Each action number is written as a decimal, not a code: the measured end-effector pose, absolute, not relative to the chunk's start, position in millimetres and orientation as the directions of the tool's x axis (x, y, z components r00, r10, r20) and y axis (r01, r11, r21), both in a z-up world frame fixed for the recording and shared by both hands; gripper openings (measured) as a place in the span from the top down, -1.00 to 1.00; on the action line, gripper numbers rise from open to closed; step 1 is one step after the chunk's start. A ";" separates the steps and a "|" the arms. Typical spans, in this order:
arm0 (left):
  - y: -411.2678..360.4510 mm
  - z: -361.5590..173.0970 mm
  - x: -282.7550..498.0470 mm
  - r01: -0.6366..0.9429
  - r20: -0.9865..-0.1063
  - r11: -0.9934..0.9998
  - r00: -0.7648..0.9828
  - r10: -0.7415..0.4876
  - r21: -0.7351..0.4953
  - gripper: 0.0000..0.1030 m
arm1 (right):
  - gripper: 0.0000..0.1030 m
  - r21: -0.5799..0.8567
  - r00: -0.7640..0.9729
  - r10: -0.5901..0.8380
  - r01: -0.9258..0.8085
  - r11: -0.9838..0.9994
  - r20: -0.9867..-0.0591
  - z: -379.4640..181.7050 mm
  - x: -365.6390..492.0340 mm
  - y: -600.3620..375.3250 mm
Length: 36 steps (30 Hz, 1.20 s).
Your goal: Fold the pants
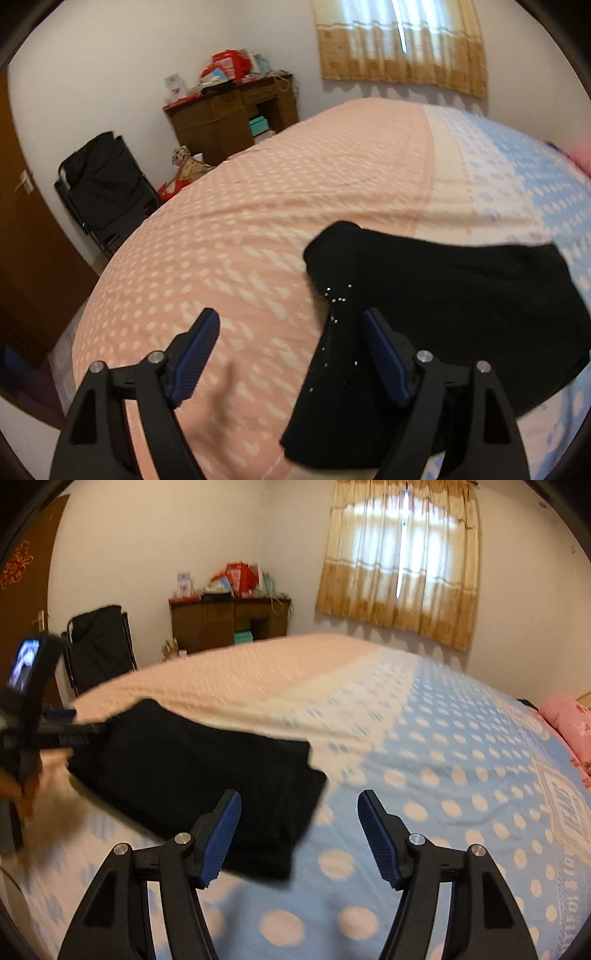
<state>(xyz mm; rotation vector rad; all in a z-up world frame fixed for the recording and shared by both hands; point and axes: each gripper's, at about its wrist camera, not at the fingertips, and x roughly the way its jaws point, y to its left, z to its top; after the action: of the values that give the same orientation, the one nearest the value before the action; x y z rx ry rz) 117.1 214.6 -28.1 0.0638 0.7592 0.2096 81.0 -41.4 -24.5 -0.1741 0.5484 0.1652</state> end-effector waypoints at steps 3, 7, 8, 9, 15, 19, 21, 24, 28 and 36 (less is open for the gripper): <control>209.9 -25.3 112.5 -0.160 -0.684 0.980 0.702 0.198 0.121 -0.59 | -0.30 -0.075 0.823 0.139 -0.214 0.974 -0.551 -27.0 89.9 -25.4; 201.2 -24.2 98.1 -0.142 -0.687 0.985 0.706 0.172 0.100 -0.61 | -0.30 0.004 0.777 0.182 -0.225 0.974 -0.603 -44.3 107.5 -18.4; 200.3 -24.9 96.5 -0.139 -0.689 0.985 0.705 0.167 0.097 -0.62 | -0.30 0.025 0.752 0.200 -0.237 0.971 -0.628 -52.7 110.5 -17.8; 198.7 -26.1 95.6 -0.140 -0.692 0.986 0.703 0.166 0.095 -0.62 | -0.30 0.043 0.718 0.207 -0.239 0.970 -0.664 -64.6 114.5 -19.7; 188.7 -35.9 91.9 -0.122 -0.713 0.989 0.685 0.148 0.088 -0.63 | -0.31 0.016 0.698 0.191 -0.250 0.968 -0.690 -76.3 104.9 -22.6; 183.7 -44.2 90.1 -0.123 -0.717 0.985 0.676 0.171 0.119 -0.64 | -0.31 0.101 0.726 0.224 -0.209 0.973 -0.651 -51.2 82.1 -32.8; 184.5 -38.1 85.4 -0.123 -0.712 0.986 0.682 0.165 0.111 -0.63 | -0.31 0.144 0.745 0.227 -0.175 0.974 -0.627 -41.0 69.2 -40.8; 184.5 -28.0 74.9 -0.128 -0.698 0.986 0.697 0.164 0.104 -0.63 | -0.31 0.201 0.766 0.241 -0.148 0.968 -0.596 -31.1 47.5 -45.9; 181.5 -16.0 56.5 -0.120 -0.674 0.989 0.724 0.148 0.087 -0.63 | -0.31 0.198 0.790 0.212 -0.117 0.973 -0.575 -24.7 23.4 -49.1; 169.5 -3.5 22.5 -0.121 -0.640 0.988 0.753 0.152 0.092 -0.66 | -0.31 0.205 0.828 0.142 -0.034 0.978 -0.543 -13.8 -14.1 -66.0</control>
<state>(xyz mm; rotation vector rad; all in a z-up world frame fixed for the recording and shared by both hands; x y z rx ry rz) 22.5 169.5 -3.5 0.0461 0.7029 0.1491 -14.1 -66.0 -13.8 0.1903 0.5896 0.0938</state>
